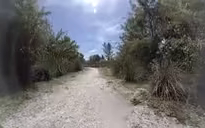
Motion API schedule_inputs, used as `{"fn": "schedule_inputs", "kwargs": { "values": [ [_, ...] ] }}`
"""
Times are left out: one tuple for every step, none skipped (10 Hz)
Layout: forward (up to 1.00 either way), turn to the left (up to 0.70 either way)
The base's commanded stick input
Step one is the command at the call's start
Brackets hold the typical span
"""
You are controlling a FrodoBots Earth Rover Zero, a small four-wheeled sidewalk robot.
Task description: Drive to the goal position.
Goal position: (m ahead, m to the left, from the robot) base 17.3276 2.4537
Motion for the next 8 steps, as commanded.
{"fn": "schedule_inputs", "kwargs": {
  "values": [
    [0.46, 0.0],
    [0.7, 0.0],
    [0.7, 0.0],
    [0.7, 0.0],
    [0.7, 0.0],
    [0.7, 0.0],
    [0.7, 0.0],
    [0.7, 0.0]
  ]
}}
